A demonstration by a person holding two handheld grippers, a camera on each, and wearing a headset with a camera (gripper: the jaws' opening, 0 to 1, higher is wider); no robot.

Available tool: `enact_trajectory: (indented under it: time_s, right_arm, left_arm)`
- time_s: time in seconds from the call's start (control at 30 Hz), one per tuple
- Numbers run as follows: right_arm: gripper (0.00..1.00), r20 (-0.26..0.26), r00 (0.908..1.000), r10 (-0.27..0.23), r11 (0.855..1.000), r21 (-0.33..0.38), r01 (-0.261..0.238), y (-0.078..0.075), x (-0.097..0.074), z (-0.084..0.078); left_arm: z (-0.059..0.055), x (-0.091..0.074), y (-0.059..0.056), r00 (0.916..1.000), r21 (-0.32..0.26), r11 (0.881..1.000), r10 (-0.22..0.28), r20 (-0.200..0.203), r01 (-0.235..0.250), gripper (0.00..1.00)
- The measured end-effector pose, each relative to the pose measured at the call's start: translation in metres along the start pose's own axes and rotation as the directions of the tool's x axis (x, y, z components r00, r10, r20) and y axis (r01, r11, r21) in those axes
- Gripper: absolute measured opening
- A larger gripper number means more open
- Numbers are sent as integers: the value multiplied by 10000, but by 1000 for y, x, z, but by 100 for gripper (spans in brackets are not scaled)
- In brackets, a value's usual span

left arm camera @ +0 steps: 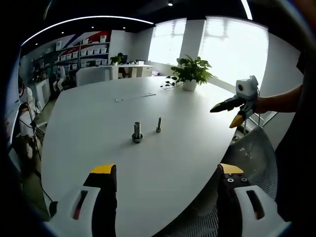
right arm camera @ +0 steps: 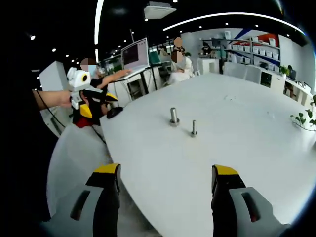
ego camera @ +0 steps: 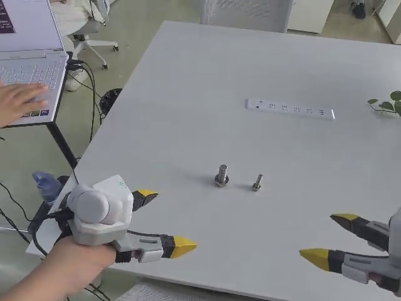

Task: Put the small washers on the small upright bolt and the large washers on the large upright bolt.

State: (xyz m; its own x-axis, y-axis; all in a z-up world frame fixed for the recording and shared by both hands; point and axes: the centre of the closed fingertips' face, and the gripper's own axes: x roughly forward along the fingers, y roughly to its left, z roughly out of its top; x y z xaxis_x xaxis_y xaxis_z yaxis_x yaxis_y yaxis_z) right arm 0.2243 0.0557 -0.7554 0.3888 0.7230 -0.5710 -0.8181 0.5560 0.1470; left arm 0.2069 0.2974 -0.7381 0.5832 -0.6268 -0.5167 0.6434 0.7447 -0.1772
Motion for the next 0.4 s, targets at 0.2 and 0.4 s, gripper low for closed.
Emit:
enact_trajectory:
  time_s: [0.2,0.4]
  right_arm:
    - [78,-268,9996,-15,10000,83,18,0,-3,-16]
    - [80,-139,9998,105,9996,255,-102,6,-6,-19]
  left_arm:
    - [-3,2,-7,10000,53,10000,51,-60,-51,84]
    - [-11,3,-13,9999,29,10000,-32,-120,33,85]
